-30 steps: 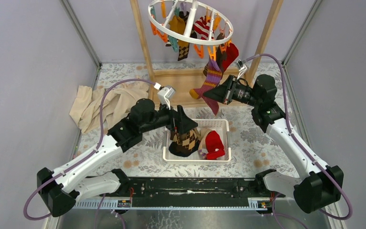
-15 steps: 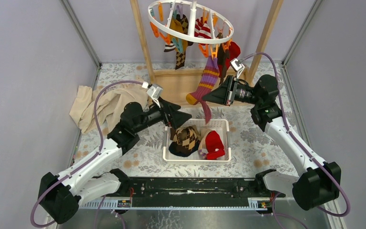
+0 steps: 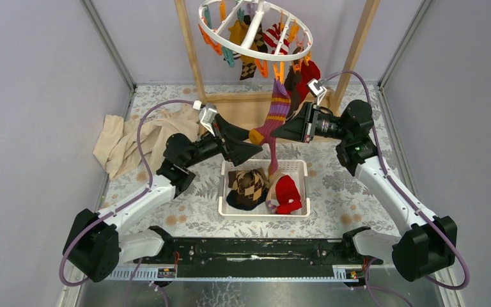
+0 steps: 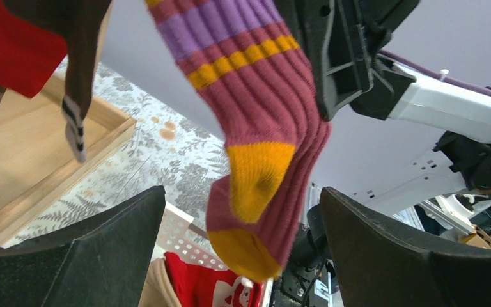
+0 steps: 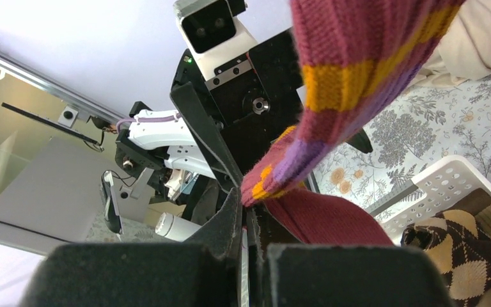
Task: Remove the socks clipped to the hanger
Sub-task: Remove the sock from the hanger.
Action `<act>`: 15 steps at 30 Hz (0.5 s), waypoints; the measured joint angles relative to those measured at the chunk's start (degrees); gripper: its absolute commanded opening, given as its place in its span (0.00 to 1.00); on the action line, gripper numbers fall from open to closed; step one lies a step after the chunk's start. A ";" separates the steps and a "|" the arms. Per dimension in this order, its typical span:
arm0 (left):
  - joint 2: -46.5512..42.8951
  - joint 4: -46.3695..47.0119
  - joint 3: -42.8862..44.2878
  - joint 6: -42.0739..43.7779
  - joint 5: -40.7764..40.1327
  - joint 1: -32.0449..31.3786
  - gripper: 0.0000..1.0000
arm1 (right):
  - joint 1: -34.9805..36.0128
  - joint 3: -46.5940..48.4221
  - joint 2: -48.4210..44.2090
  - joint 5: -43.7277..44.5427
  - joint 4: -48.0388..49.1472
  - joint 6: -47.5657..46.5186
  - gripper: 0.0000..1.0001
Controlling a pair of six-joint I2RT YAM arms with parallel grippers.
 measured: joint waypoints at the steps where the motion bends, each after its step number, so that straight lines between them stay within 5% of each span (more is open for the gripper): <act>1: 0.28 1.03 0.04 -0.39 0.35 0.00 0.98 | 0.00 0.00 0.13 -0.28 0.00 0.00 0.00; 6: 2.19 6.21 0.48 -3.21 1.95 0.00 0.95 | 0.00 0.00 0.63 -0.50 -0.31 -0.22 0.00; 15: 5.14 8.33 3.32 -6.51 4.96 0.00 0.38 | 0.00 0.00 1.07 -0.46 -1.31 -0.92 0.00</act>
